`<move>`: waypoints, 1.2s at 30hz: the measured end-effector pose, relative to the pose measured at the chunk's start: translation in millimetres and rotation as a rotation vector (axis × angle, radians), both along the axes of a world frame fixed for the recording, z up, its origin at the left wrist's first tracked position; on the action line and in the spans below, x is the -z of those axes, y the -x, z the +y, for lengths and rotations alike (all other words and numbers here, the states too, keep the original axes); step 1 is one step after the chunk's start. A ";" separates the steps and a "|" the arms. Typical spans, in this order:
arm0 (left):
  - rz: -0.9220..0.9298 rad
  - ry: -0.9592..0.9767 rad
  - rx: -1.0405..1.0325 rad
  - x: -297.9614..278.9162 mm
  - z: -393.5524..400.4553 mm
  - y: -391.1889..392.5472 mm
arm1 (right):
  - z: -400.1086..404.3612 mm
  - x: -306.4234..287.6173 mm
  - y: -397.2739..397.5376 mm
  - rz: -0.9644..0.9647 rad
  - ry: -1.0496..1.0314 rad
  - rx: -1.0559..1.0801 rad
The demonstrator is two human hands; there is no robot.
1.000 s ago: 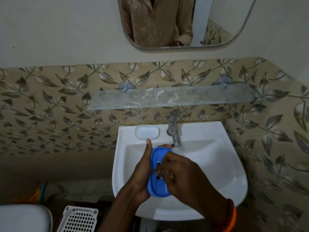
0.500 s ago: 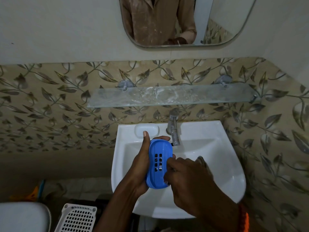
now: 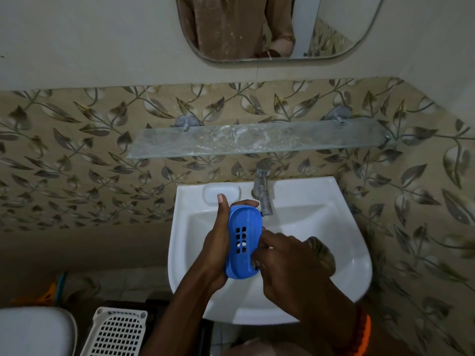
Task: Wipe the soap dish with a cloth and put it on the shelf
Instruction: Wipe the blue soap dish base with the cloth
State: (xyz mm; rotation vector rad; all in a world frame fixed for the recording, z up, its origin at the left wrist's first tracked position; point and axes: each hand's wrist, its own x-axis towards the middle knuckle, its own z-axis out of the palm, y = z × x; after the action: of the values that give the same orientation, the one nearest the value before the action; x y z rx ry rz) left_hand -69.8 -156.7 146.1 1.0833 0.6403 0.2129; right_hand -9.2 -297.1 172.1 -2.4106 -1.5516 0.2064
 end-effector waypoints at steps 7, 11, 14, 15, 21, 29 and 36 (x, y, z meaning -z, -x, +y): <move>-0.083 0.025 -0.027 -4.7 3.3 -4.6 | 4.0 12.5 24.1 0.273 -0.163 0.161; -0.140 0.115 -0.073 -0.2 1.8 -3.4 | 6.8 14.8 30.0 0.362 -0.260 0.159; -0.169 0.159 -0.074 2.6 3.0 1.2 | 3.7 16.7 22.2 0.156 -0.186 0.101; -0.166 0.174 -0.070 4.0 3.3 3.0 | 3.4 15.7 18.1 0.082 -0.147 0.086; -0.157 0.370 -0.060 14.0 -5.7 8.4 | 7.0 14.9 6.2 -0.167 -0.188 0.059; -0.111 0.396 -0.011 18.6 -2.3 10.3 | 4.0 14.4 7.5 -0.132 -0.192 -0.039; -0.095 0.373 -0.053 17.3 -5.4 12.0 | -0.4 35.3 27.9 -0.133 -0.167 0.120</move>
State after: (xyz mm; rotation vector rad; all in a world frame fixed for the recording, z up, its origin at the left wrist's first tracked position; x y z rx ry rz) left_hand -81.7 -162.1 128.8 0.6941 0.5952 0.1802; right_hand -37.1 -297.5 136.8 -2.4166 -1.4086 -0.1055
